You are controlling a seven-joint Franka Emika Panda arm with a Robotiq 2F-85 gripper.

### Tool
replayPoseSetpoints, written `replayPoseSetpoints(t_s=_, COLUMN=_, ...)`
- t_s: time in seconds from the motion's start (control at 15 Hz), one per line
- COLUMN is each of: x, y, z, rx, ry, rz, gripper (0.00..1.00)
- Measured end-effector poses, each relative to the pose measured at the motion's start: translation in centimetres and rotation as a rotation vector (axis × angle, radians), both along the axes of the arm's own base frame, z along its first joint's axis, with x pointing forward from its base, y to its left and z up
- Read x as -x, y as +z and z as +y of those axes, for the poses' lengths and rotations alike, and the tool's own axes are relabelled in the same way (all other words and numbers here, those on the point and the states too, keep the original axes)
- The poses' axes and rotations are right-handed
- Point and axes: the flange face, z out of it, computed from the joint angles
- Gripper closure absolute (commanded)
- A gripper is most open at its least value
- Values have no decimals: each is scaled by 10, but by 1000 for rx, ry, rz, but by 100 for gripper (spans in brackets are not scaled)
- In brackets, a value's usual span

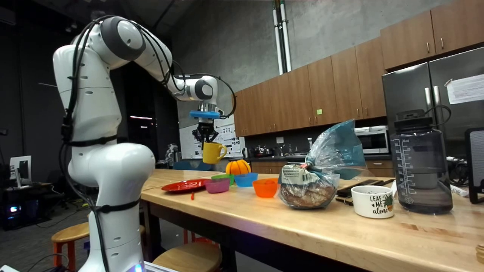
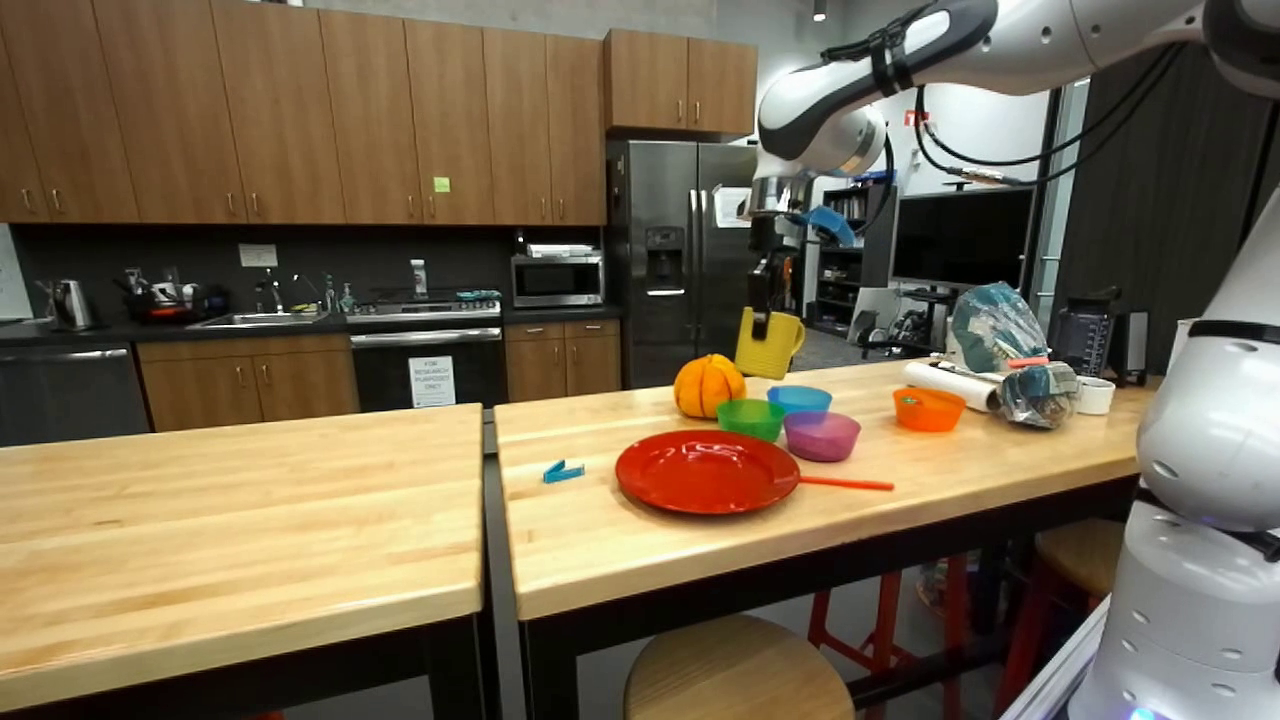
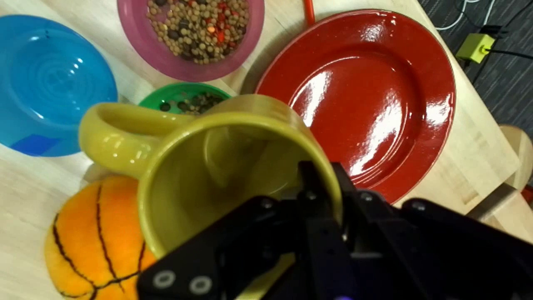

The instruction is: Move the yellow cup to the left

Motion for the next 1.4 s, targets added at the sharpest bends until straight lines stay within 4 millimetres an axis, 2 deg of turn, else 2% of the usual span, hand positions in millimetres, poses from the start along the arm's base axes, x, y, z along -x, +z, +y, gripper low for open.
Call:
replayPoseSetpoints(t_s=0.33, x=-3, y=-9, z=55, rx=13, ry=86, rz=-23, gripper=97)
replayPoseSetpoints(t_s=0.8, x=-13, y=-37, z=119, rx=25, ry=190, rz=-21, gripper=97)
replayPoseSetpoints(t_s=1.13, x=-38, y=-47, z=151, rx=25, ry=220, rz=-70, gripper=97)
replayPoseSetpoints(t_s=1.4, x=-60, y=-47, z=166, rx=52, ry=234, rz=-110, gripper=97)
